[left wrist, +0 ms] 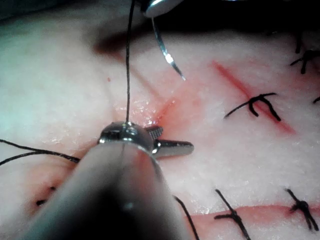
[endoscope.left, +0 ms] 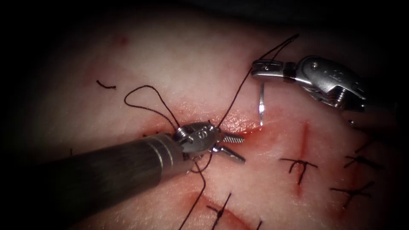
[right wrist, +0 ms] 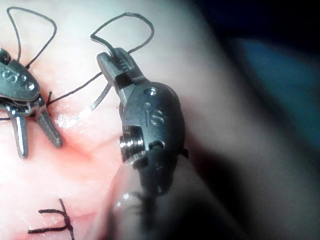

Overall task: Wound Closure
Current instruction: Throw the needle through the top of the wound with the right tool.

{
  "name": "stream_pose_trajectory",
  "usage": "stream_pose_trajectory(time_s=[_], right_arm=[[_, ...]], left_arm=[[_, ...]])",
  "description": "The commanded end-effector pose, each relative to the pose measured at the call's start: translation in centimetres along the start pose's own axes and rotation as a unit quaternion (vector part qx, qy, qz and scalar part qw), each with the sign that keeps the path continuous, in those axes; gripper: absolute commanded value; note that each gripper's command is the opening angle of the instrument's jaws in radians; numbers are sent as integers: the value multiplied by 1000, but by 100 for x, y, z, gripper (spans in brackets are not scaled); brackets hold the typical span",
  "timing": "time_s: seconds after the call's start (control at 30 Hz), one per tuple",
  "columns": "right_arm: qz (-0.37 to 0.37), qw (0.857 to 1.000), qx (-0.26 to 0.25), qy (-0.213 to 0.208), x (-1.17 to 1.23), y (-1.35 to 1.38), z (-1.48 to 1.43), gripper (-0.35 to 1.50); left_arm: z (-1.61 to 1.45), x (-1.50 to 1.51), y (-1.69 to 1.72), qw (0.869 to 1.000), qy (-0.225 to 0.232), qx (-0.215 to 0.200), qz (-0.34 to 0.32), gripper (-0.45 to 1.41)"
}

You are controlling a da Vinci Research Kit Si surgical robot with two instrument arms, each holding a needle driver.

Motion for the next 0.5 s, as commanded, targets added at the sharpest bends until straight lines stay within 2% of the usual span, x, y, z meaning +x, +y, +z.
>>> stream_pose_trajectory(time_s=[0.03,0.5], right_arm=[[-16,1000,11,10,-14,-3,17,-35],[-85,996,9,26,-54,-21,39,-35]], left_arm=[[8,1,-3,1000,-9,5,0,21],[8,-15,6,1000,-14,3,4,22]])
